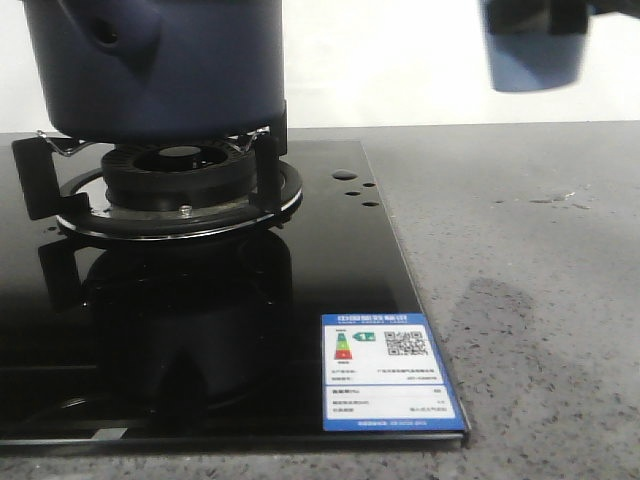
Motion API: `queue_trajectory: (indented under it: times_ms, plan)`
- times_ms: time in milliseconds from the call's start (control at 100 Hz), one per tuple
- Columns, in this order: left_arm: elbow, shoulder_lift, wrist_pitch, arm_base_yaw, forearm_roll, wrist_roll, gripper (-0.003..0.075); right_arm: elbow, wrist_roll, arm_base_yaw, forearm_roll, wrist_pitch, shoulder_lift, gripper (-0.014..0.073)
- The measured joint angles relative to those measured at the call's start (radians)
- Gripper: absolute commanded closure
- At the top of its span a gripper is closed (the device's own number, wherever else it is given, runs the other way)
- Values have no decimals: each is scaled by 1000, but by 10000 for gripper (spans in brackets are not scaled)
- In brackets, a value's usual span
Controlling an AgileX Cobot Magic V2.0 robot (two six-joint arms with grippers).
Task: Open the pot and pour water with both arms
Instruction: 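Carry the cup with the right gripper over the open pot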
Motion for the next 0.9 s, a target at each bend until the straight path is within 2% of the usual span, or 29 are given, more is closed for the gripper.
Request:
queue_trajectory:
  times_ms: [250, 900]
  plan:
    - [0, 0, 0, 0, 0, 0, 344, -151, 0, 113, -23, 122, 19, 323]
    - [0, 0, 0, 0, 0, 0, 344, -578, 0, 307, -408, 516, 221, 323]
